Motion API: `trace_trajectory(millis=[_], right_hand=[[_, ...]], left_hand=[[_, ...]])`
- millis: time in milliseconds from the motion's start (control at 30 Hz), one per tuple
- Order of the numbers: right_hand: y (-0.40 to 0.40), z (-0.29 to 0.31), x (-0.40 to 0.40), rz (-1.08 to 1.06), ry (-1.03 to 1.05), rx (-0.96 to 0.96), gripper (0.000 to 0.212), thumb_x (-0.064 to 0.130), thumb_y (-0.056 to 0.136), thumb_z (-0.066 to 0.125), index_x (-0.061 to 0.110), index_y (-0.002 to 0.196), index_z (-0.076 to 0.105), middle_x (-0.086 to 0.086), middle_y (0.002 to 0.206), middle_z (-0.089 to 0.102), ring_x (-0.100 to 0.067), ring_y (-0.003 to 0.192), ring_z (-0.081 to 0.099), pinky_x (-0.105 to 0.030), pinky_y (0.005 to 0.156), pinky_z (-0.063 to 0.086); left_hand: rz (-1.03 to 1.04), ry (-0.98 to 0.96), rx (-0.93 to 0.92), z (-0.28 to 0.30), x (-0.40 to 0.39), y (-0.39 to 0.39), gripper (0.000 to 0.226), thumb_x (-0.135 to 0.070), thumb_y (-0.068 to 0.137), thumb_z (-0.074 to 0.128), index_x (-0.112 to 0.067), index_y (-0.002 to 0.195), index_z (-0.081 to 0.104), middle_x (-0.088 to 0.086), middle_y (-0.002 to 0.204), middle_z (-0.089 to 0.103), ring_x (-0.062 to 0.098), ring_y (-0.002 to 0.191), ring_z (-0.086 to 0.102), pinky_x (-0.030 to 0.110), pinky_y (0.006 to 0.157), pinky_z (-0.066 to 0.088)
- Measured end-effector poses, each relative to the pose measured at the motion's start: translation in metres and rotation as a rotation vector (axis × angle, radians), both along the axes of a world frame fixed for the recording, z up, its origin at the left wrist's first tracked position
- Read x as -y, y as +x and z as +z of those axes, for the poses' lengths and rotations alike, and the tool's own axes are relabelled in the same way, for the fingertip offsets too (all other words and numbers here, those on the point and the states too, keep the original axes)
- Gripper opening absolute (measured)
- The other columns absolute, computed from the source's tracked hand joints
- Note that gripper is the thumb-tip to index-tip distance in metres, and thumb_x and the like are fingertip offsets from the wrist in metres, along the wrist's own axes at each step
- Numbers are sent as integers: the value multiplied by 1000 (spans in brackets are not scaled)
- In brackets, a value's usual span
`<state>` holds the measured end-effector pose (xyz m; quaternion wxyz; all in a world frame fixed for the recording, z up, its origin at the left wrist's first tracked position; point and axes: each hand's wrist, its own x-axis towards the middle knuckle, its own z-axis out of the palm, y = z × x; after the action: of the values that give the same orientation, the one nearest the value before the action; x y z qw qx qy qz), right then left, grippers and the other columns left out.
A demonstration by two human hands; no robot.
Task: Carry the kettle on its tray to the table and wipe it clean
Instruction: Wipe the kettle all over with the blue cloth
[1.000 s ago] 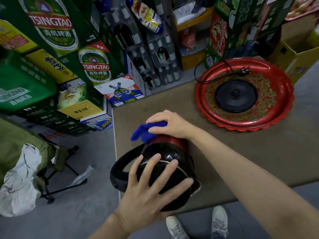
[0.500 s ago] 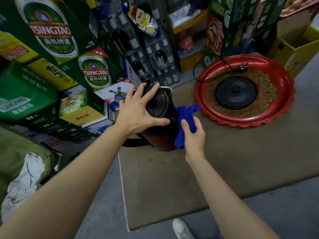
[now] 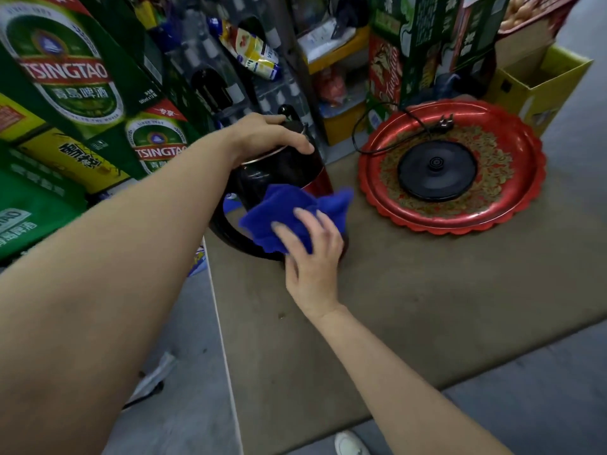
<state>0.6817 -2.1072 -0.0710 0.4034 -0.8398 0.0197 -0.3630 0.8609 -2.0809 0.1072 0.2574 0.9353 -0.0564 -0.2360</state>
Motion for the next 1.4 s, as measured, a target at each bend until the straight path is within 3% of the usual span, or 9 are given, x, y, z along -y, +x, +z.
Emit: trace_trajectory(millis=[100,200,367,500,667,800,967,1167,1400], right_hand=[[-7,-42,1,33,-237,-15,50,-5,80,58,26,119,62,1,142,42,-40,137,36,-64,108,30],[-44,-78,-1,13,-117,-100,43,-7,72,54,21,102,68,3,130,46,-34,124,43,-54,101,42],[-22,-39,2,-315,848,-199,36,-7,78,64,12,109,63,-6,129,46,-25,121,50,-30,109,38],[5,-29,14,-224,1637,-261,37,27,93,63,41,125,52,5,134,59,-18,121,58,-48,109,44],[-16,-25,-8,-329,2036,-181,59,14,95,63,36,145,39,2,137,59,-23,117,62,-45,89,54],[-18,-22,-36,-526,1808,-300,77,-2,84,71,27,147,35,-4,138,54,-25,118,60,-50,106,46],[-48,-13,-66,-318,1729,-505,59,-17,72,68,27,112,60,-16,110,69,-32,92,69,-49,85,57],[-106,-8,54,-438,460,-436,49,-16,63,67,11,105,67,-11,119,55,-32,105,60,-30,87,45],[-124,-30,177,-517,-77,-701,48,-7,74,68,13,117,64,-13,136,50,-41,115,49,-49,75,52]], left_hand=[[-8,39,-37,2,-1,10,102,-58,51,85,-40,144,48,-3,155,38,23,140,38,37,110,36],[19,15,-59,-1,-7,11,108,-59,42,86,-40,142,50,-4,150,46,22,133,47,42,112,40],[59,-40,-26,-3,-23,5,93,-53,60,83,-35,144,49,-3,154,41,21,137,41,32,102,36],[75,-77,30,-5,-31,-10,94,-54,62,83,-36,146,47,-4,152,43,20,135,42,28,95,34],[62,1,84,-11,-17,-30,114,-70,44,81,-43,148,40,-6,156,40,27,143,36,43,114,36],[65,137,116,-14,-4,-42,125,-82,32,71,-52,148,31,-4,159,35,34,146,31,53,112,36],[-4,292,182,-15,8,-75,115,-83,51,67,-52,152,20,5,165,18,45,147,18,65,113,26],[-86,364,343,-36,-3,-129,112,-85,63,60,-49,154,6,3,168,3,43,151,5,68,115,16],[-157,330,294,-30,-12,-133,115,-93,63,51,-47,155,0,2,169,-7,41,152,-4,67,116,9]])
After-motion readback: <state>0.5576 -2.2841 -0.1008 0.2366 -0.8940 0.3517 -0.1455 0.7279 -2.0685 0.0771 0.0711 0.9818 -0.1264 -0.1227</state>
